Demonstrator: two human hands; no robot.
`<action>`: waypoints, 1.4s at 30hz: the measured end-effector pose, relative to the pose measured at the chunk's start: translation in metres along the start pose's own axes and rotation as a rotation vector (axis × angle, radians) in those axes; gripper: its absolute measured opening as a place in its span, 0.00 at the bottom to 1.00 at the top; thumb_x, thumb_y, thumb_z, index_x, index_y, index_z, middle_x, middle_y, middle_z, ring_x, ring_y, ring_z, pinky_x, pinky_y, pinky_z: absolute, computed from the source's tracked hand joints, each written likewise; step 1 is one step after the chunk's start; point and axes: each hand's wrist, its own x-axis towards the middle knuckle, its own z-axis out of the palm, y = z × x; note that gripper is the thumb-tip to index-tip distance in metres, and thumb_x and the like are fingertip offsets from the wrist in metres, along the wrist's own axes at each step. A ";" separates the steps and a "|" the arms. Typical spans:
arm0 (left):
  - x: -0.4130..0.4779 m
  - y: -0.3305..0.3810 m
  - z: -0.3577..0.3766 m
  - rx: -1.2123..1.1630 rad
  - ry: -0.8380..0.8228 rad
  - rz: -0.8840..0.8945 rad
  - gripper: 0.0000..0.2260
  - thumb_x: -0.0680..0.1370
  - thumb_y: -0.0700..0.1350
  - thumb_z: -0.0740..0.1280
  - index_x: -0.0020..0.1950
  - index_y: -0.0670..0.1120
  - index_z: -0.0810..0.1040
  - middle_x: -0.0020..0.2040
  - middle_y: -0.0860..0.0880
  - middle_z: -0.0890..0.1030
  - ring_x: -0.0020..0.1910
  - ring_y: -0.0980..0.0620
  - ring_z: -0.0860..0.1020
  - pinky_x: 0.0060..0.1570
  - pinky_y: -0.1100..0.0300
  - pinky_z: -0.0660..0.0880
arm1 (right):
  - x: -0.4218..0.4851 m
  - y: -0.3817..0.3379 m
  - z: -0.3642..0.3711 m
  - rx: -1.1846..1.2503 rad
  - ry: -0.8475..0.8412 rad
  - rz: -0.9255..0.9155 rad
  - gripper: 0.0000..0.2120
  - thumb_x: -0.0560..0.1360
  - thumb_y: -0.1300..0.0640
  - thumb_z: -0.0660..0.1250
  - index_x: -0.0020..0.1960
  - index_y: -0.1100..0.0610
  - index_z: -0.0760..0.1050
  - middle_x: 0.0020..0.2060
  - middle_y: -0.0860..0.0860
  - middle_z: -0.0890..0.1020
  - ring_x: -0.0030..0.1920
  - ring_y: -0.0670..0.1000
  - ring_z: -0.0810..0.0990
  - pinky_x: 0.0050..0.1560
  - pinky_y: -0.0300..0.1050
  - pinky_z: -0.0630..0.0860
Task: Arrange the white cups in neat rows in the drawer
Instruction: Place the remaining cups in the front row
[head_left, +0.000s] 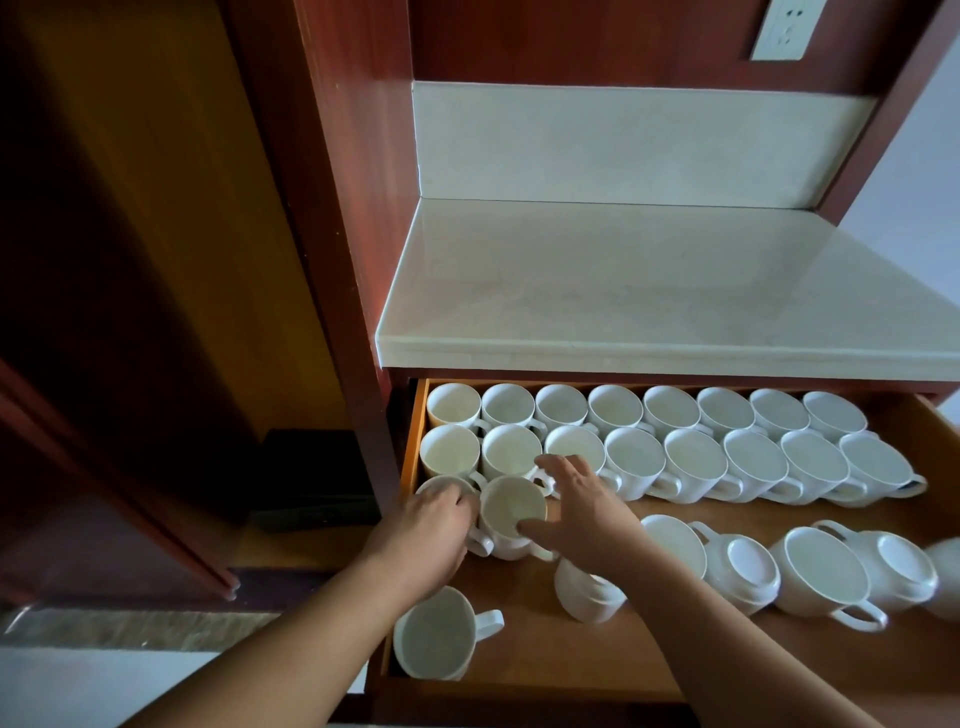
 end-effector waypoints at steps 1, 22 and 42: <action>0.000 0.000 -0.001 -0.013 0.005 0.008 0.05 0.79 0.45 0.68 0.54 0.50 0.75 0.53 0.52 0.75 0.50 0.51 0.78 0.40 0.59 0.71 | 0.001 0.004 -0.007 0.001 0.027 0.027 0.36 0.72 0.43 0.74 0.75 0.49 0.65 0.68 0.48 0.71 0.64 0.52 0.75 0.61 0.47 0.75; 0.052 -0.019 -0.027 -0.075 0.003 -0.135 0.04 0.80 0.49 0.65 0.53 0.51 0.77 0.54 0.56 0.77 0.50 0.50 0.78 0.49 0.52 0.78 | -0.010 0.040 -0.046 -0.092 -0.003 0.140 0.19 0.74 0.45 0.68 0.64 0.48 0.78 0.57 0.46 0.80 0.56 0.49 0.78 0.53 0.42 0.73; 0.081 -0.001 -0.019 0.074 -0.109 -0.310 0.10 0.79 0.40 0.62 0.38 0.49 0.70 0.37 0.51 0.74 0.34 0.50 0.73 0.30 0.56 0.67 | -0.016 0.054 -0.063 -0.121 -0.110 0.071 0.20 0.72 0.41 0.71 0.61 0.46 0.78 0.55 0.45 0.81 0.55 0.49 0.79 0.56 0.45 0.76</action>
